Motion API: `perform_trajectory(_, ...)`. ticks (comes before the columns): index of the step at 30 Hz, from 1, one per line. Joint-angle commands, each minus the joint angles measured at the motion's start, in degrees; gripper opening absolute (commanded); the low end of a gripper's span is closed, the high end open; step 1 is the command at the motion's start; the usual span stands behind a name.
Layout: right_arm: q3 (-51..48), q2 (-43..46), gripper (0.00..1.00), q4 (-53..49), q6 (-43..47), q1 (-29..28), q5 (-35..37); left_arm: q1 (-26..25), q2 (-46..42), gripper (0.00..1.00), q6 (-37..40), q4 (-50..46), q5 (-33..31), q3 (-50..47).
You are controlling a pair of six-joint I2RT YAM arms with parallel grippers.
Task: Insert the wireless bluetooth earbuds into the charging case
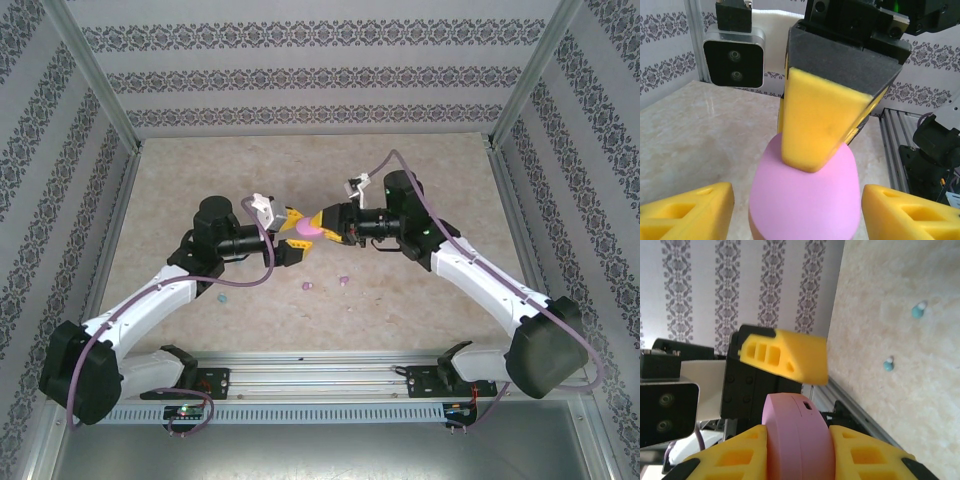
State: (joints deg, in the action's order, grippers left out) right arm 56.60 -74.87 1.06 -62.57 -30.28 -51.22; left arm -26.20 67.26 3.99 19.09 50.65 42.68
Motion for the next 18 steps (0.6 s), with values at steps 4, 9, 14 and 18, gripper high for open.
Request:
perform_trajectory(4, -1.2, 2.0, 0.18, 1.4, 1.0, 0.2, -1.5, -0.5, 0.5, 0.66, -1.5, 4.6, 2.9, -0.7)
perform_trajectory(9, -1.2, 2.6, 0.18, 1.4, 0.6, 0.3, -1.6, -0.5, 0.7, 0.53, -1.9, 5.7, 4.9, -1.7)
perform_trajectory(14, -1.7, 2.8, 0.18, 2.1, -0.3, 0.5, -1.8, -0.6, 0.9, 0.45, -2.5, 7.3, 6.5, -2.0)
perform_trajectory(18, -1.8, 2.8, 0.18, 3.2, -1.2, 0.5, -2.1, -0.6, 0.9, 0.48, -2.4, 7.7, 6.8, -2.2)
